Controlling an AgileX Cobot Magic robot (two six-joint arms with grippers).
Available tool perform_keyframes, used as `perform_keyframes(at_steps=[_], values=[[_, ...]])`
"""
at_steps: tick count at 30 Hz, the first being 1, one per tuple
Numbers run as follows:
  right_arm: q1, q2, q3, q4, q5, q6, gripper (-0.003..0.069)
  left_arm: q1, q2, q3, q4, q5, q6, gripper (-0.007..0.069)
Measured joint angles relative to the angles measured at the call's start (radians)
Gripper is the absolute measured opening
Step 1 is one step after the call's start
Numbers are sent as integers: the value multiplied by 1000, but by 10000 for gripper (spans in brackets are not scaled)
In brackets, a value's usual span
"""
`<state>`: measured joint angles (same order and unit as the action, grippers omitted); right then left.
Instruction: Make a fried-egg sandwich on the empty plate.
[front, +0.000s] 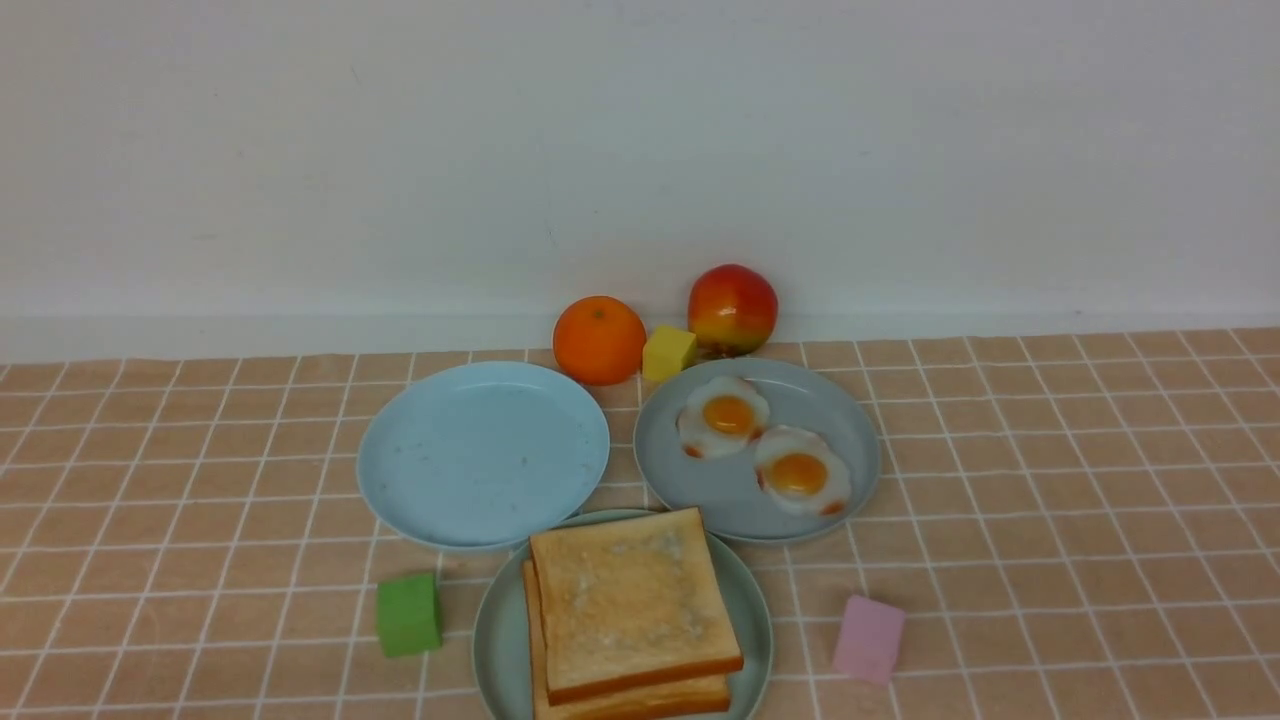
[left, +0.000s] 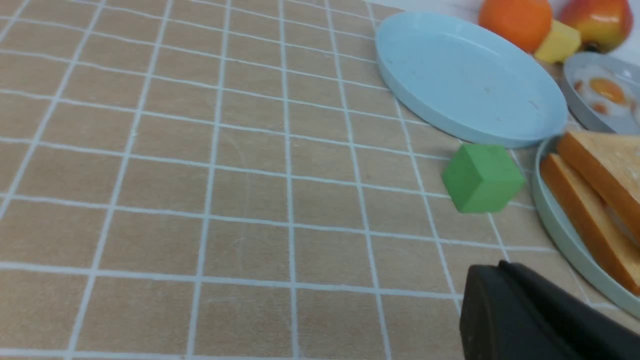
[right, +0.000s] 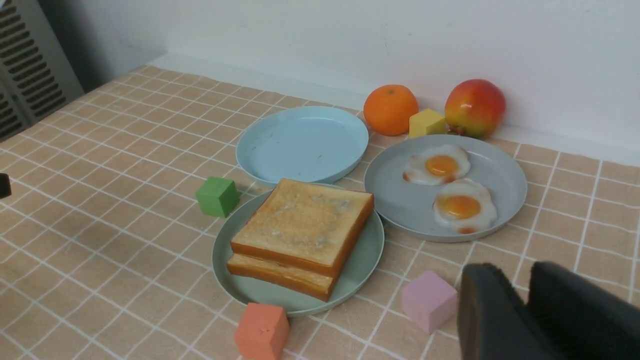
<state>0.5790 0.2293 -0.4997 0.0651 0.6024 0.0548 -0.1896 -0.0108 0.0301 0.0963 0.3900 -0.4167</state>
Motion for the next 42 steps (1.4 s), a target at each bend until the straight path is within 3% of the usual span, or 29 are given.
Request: perform_keyframes(at_steps=[5, 19, 28, 42], values=[[0, 0, 0, 1, 1, 0, 150, 0, 0, 0, 13, 0, -2, 8], [0, 0, 0, -1, 1, 0, 169, 34, 0, 0, 13, 1, 211, 20], [0, 0, 0, -1, 1, 0, 176, 115, 0, 0, -19, -6, 219, 26], [0, 0, 0, -1, 2, 0, 202, 120, 0, 0, -24, -13, 217, 39]])
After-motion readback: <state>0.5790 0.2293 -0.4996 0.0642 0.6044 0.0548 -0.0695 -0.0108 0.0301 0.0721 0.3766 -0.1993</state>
